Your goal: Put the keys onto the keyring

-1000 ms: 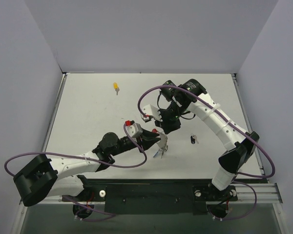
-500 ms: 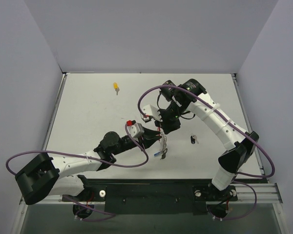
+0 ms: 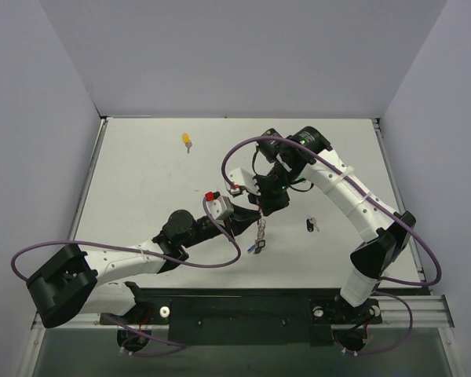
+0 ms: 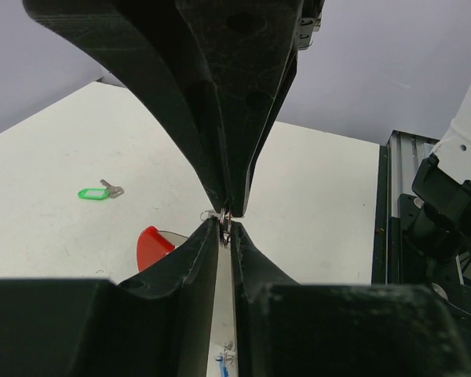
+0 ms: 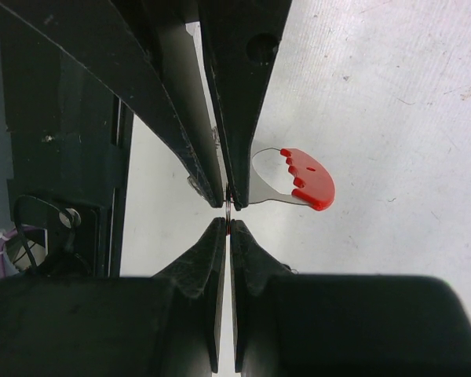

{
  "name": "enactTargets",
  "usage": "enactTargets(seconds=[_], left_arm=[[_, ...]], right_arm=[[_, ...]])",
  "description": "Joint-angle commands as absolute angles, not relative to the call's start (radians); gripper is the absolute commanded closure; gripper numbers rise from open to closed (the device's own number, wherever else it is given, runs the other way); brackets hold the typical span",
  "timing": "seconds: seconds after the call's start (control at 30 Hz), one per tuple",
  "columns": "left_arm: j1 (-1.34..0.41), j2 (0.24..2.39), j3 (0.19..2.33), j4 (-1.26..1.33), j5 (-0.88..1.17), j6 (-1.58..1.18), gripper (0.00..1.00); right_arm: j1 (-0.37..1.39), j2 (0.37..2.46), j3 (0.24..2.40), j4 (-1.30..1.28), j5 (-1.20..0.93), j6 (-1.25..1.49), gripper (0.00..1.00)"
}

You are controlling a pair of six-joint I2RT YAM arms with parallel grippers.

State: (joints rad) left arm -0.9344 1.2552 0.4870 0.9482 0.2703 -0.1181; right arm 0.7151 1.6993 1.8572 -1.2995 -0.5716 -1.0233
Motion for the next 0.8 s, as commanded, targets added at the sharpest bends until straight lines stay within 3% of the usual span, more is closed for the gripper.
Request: enactTargets(seconds=[0.0,0.07,0.13,0.3,0.33,0.37,0.43,0.5,0.77], left_arm=[[-0.937,1.258,0.528,1.002,0.287,-0.109,0.80],[-0.937,1.256,0.529,0.996,0.288,-0.107,0.86],[-0.937,1.255,0.532,0.985,0.293,-0.103,0.99],[-0.939,1.249,0.541,0.950,0.293,-0.107,1.00],[-0.936,1.243,0.535,0.953,0.287,-0.116,1.00],[-0.936,1.239,0.531,0.969,0.263,-0.145,1.00],[-0.931,1.227,0.505,1.024,0.232,-0.198,1.00],[-0.920,1.212,0.470,1.102,0.218,-0.262,1.00],[-0.907,1.223,0.354,1.443,0.167,-0.501,1.00]], right_arm=[[0.721,1.703,1.888,-1.404,-0.603,-1.035,1.00],[0.721,1.701,1.888,-1.405,-0.604,-1.037,1.00],[0.721,1.700,1.887,-1.404,-0.606,-1.037,1.00],[0.721,1.698,1.887,-1.404,-0.614,-1.035,0.98],[0.722,1.697,1.887,-1.402,-0.615,-1.026,0.94],[0.715,1.695,1.887,-1.394,-0.632,-1.019,0.79],[0.697,1.686,1.887,-1.397,-0.693,-1.011,0.59],[0.655,1.668,1.885,-1.397,-0.770,-1.009,0.53],[0.561,1.599,1.803,-1.387,-0.984,-1.078,0.52]])
